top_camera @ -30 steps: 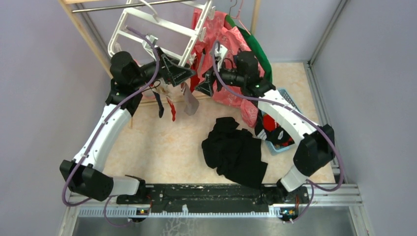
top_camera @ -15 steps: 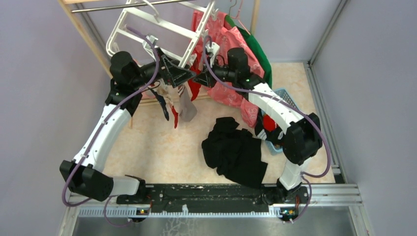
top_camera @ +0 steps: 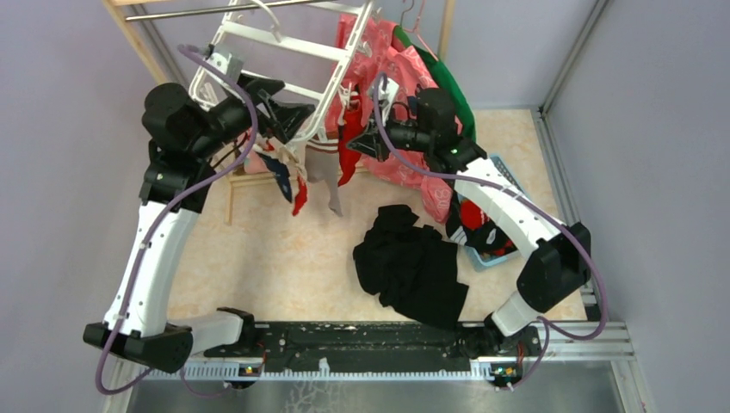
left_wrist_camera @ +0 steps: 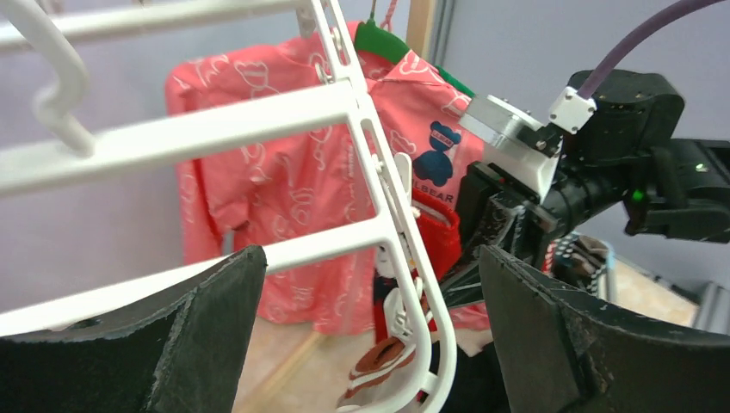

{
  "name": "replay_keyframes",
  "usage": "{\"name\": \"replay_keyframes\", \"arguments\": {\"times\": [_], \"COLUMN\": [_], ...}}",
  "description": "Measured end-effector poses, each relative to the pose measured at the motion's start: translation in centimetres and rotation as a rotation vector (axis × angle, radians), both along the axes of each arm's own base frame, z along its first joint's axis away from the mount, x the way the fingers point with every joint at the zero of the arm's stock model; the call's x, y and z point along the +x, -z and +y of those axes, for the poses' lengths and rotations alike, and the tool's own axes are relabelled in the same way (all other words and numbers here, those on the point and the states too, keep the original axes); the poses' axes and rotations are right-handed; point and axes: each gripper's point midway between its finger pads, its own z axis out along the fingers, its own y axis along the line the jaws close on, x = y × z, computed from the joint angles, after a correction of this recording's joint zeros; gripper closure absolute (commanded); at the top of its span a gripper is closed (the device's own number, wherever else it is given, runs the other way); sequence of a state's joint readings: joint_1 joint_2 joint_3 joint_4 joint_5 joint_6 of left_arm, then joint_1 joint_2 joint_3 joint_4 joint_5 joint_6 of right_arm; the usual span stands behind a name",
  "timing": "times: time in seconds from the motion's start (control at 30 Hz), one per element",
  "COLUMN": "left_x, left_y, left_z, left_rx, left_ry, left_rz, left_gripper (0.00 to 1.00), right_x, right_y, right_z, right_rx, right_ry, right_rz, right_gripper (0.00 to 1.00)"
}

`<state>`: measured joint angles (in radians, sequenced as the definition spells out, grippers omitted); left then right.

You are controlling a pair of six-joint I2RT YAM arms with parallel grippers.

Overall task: Remove the socks clipped to the hanger
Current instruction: Remove the sock from the hanger.

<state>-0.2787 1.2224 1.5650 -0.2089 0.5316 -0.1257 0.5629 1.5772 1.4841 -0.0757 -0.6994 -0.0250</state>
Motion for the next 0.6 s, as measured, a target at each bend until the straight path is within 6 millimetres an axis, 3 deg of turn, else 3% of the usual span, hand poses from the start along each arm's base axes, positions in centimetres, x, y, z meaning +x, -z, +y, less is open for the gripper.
{"name": "replay_keyframes", "arguments": {"times": [0.1,0.23,0.43,0.6], "left_x": [-1.0,-3.1,-7.3,-8.9], "left_y": [-1.4,-1.4,1.3,5.1], "left_z": [0.8,0.4,-2.5,-4.4], "left_rx": [0.043,0.093,0.153,0.195], "left_ry": [-0.024,0.045,0.252,0.357], "left_rz": [-0.074,-0.097,-0.045,0.029], "left_gripper": [0.04,0.12,0.20,0.20], "right_x": [-0.8,-1.6,-3.3,-4.8], "right_y": [-0.8,-0.6,0.5,-0.3], "right_z": [-0.2,-0.1,0.0,0.0], "right_rx": [0.013,0.023,0.028,0.064], "right_ry": [-0.016,-0.044,-0.108,-0.167], "right_rz": [-0.012,0.021,0.092,0.107], "right_gripper": [1.00,1.00,1.00,1.00]}}
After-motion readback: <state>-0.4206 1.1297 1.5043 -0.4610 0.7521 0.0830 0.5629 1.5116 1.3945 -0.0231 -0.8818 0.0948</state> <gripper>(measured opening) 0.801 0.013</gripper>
